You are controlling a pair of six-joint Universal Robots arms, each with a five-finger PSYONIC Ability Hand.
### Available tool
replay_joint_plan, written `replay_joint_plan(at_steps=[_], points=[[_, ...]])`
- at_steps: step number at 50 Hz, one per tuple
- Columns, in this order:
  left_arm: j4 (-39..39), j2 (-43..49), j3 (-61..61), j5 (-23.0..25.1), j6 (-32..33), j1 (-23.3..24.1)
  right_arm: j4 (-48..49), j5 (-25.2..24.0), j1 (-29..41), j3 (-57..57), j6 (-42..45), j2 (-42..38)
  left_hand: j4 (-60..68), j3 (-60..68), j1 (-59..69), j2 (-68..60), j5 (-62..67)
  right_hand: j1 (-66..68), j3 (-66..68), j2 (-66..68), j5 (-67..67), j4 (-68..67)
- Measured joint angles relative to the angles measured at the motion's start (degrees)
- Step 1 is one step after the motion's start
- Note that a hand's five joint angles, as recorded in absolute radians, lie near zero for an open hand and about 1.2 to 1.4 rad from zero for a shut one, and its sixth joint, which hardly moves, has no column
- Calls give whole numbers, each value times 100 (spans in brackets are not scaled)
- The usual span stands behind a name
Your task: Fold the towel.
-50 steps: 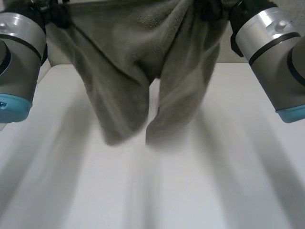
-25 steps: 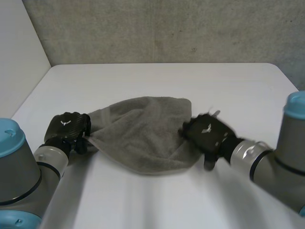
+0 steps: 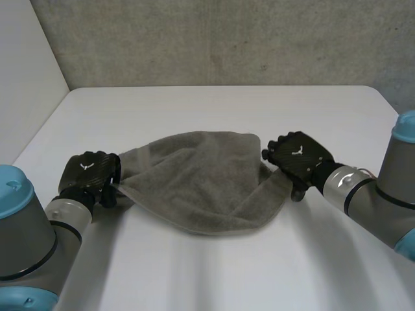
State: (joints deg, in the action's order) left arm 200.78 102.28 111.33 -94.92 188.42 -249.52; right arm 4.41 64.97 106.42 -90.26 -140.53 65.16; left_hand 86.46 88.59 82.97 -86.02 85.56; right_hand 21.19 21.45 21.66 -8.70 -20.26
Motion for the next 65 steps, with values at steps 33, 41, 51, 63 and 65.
replay_joint_plan(at_steps=[33,41,51,63,65], points=[[51,-1147,-310,26,-6,-351,579,318,-230,605,-1366,1922,0,3,24,-22,0,5540,5531,5467,-5853,-5690],[-1270,-2357,-1551,31,2,-295,-1996,442,-840,2227,-1307,2576,0,6,24,-22,0,5540,5532,5467,-5853,-5691],[-2780,-982,-2721,34,225,-262,-3556,704,-704,2771,421,1237,0,10,24,-22,1,5540,5532,5467,-5853,-5691],[-2852,1744,-4564,-34,1506,-140,-2687,1805,11,4370,649,-950,1,15,25,-24,0,5541,5533,5467,-5854,-5692],[-2789,2049,-5131,-47,1610,-110,-2202,2022,101,4900,596,-1301,1,16,25,-32,0,5541,5533,5467,-5854,-5692]])
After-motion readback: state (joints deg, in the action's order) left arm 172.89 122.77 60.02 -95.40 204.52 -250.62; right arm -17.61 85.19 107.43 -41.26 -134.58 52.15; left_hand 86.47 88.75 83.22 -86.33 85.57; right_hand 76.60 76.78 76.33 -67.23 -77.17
